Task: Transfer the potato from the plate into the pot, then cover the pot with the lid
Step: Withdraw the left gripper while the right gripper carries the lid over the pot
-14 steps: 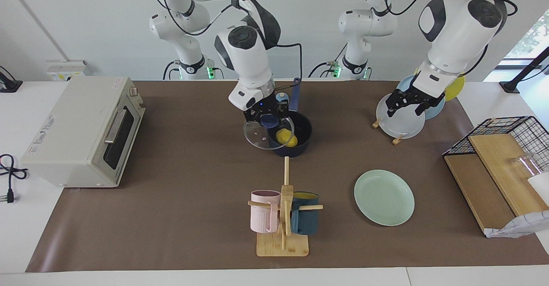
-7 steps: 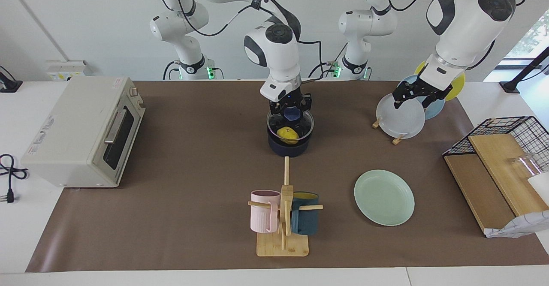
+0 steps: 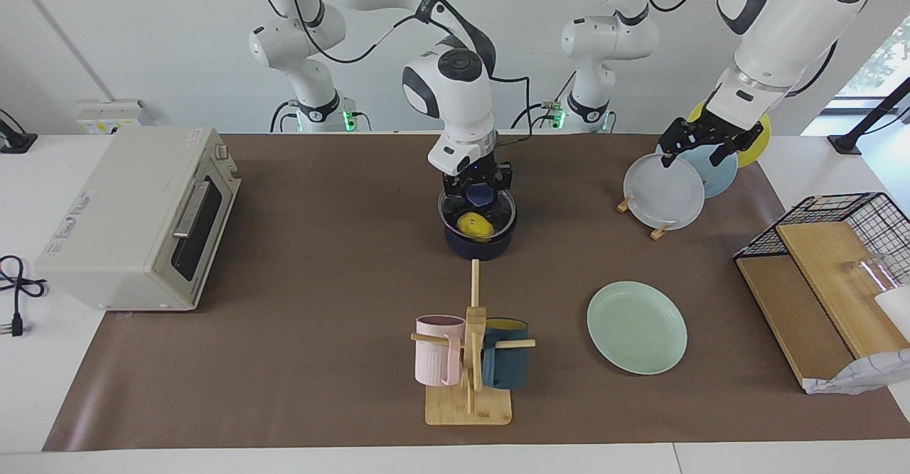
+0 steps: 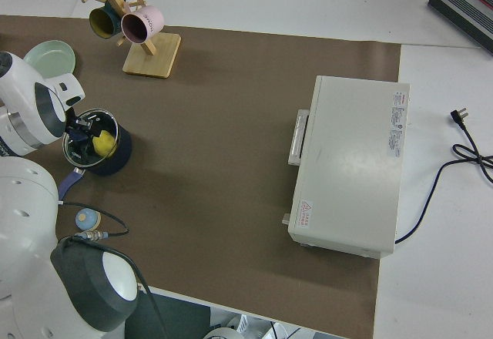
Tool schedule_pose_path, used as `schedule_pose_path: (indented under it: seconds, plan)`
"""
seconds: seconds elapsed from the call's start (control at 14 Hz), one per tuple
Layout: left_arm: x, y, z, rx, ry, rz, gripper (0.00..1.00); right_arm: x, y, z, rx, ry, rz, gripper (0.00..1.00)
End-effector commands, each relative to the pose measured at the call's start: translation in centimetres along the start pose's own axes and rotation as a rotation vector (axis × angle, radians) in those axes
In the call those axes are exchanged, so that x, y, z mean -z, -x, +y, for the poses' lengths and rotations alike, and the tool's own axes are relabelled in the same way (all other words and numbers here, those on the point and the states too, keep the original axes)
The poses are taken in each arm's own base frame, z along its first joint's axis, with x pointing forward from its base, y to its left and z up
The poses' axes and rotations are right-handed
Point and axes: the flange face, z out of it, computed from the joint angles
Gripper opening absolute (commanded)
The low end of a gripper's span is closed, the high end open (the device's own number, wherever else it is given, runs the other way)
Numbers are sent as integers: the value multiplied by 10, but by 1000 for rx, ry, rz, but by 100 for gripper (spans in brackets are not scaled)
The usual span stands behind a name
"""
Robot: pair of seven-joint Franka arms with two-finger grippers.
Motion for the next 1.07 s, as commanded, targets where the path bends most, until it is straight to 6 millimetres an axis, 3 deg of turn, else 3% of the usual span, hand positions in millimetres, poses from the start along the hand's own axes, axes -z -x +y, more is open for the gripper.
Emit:
schedule_pose_path:
  seconds: [0.0, 0.14, 1.0]
  plan:
    - [-1, 0, 2, -15, -20, -16, 100, 0, 0, 2, -32, -5, 12, 0]
    - [-9, 4, 4, -12, -21, -27, 100, 0, -1, 2, -37, -14, 15, 0]
    - [-7, 3, 9, -12, -14, -21, 100, -9, -4, 3, -107, -51, 10, 0]
